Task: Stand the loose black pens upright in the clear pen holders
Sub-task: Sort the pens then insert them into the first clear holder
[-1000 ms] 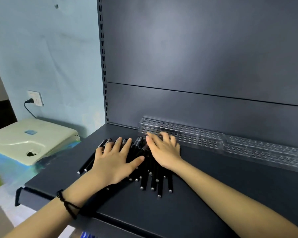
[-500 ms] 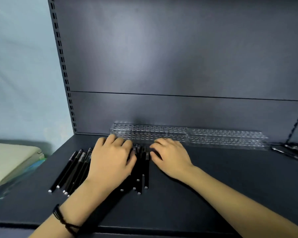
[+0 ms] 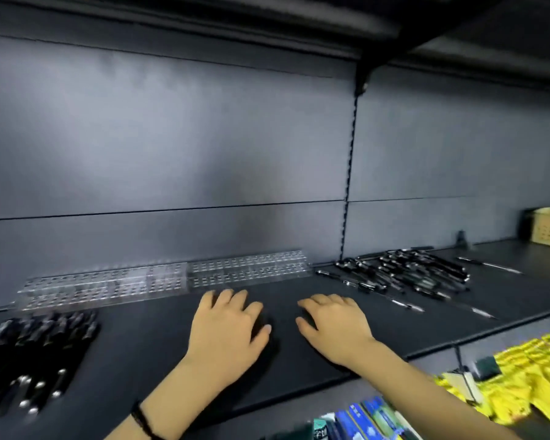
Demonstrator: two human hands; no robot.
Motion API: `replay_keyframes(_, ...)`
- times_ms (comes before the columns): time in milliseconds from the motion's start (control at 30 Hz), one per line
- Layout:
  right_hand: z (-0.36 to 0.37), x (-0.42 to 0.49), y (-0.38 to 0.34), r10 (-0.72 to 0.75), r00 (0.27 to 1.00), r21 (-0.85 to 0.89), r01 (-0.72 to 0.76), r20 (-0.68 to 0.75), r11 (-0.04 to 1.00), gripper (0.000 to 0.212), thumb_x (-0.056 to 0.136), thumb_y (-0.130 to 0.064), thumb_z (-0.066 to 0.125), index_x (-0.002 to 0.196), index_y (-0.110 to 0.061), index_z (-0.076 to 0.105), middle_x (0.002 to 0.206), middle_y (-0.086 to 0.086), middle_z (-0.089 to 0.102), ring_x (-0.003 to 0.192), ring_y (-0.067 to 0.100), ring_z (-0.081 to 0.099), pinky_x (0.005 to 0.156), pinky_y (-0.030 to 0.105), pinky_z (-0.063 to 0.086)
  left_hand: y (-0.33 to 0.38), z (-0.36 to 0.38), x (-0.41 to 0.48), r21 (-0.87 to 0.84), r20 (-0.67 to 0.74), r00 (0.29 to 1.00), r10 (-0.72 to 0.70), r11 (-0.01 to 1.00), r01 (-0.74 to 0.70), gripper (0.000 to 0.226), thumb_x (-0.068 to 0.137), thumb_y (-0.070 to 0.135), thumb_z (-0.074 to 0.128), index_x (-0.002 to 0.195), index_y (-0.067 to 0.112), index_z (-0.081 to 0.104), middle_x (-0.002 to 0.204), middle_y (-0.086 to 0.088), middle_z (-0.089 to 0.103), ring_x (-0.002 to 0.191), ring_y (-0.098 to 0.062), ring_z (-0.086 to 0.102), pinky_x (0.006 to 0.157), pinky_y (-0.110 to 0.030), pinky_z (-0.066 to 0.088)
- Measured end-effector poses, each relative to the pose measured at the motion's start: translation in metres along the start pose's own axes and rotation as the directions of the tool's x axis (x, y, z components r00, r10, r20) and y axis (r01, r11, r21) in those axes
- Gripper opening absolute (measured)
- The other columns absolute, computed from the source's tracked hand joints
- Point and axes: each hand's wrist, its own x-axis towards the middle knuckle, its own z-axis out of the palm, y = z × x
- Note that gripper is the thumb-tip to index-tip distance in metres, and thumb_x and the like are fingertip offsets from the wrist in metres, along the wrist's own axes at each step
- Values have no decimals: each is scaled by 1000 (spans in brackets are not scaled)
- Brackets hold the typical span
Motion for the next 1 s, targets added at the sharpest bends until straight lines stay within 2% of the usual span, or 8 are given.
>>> replay_keyframes(167, -9, -45, 107, 70, 997, -27, -68, 46, 997, 52, 99, -53, 31, 147, -33, 33, 150, -6, 39, 137, 22, 35, 113, 41, 24, 89, 19, 29, -22, 80, 997, -11, 1000, 13, 57, 78, 60, 36, 96, 27, 78, 99, -6, 75, 91, -30, 72, 77, -51, 56)
replay_keyframes(433, -6, -75, 239, 0, 999, 35, -2, 48, 999, 50, 99, -49, 35, 146, -32, 35, 146, -9, 44, 134, 17, 39, 109, 36, 31, 221, 20, 63, -109, 57, 997, -49, 993, 55, 52, 80, 53, 36, 96, 25, 76, 82, 0, 74, 77, -24, 71, 63, -42, 55)
replay_keyframes(533, -2, -71, 265, -19, 999, 73, 16, 39, 997, 49, 100, -47, 36, 146, -31, 35, 146, -9, 44, 135, 16, 38, 110, 35, 30, 253, 21, 82, -119, 31, 998, -50, 991, 53, 57, 84, 55, 30, 113, 27, 71, 101, 0, 73, 98, -24, 67, 79, -43, 52)
replay_keyframes(600, 1, -65, 281, -29, 999, 85, 27, 21, 996, 49, 100, -47, 37, 146, -30, 36, 146, -9, 44, 135, 15, 37, 109, 34, 30, 271, 21, 99, -151, 57, 997, -49, 987, 57, 60, 89, 54, 25, 134, 28, 55, 128, 0, 63, 122, -23, 54, 98, -42, 41)
replay_keyframes(667, 5, -56, 296, -33, 999, 99, 32, 9, 995, 49, 99, -47, 37, 146, -30, 37, 146, -8, 44, 135, 15, 37, 109, 34, 30, 283, 24, 117, -120, 35, 999, -23, 992, 27, 54, 97, 52, 27, 143, 29, 42, 141, 3, 51, 133, -20, 41, 106, -38, 32)
replay_keyframes(733, 11, -45, 313, -32, 999, 116, 31, 6, 993, 49, 99, -48, 37, 145, -30, 38, 145, -8, 45, 135, 15, 38, 108, 34, 32, 295, 29, 136, -112, 32, 999, -11, 994, 14, 51, 98, 50, 34, 144, 30, 40, 144, 4, 48, 136, -18, 38, 107, -37, 30)
replay_keyframes(867, 19, -13, 346, -38, 999, 148, 39, -8, 988, 46, 99, -47, 38, 141, -28, 43, 140, -7, 49, 129, 16, 44, 105, 34, 37, 303, 42, 172, -94, 47, 999, -13, 995, 17, 53, 90, 51, 37, 131, 27, 58, 126, 1, 64, 121, -22, 55, 97, -40, 42)
replay_keyframes(1000, 26, 19, 378, -28, 998, 175, 36, -48, 984, 44, 99, -46, 40, 138, -27, 48, 134, -6, 53, 125, 17, 48, 101, 34, 41, 301, 57, 216, -65, 44, 999, -12, 998, 15, 52, 97, 51, 30, 141, 30, 45, 138, 4, 54, 132, -19, 43, 105, -37, 33)
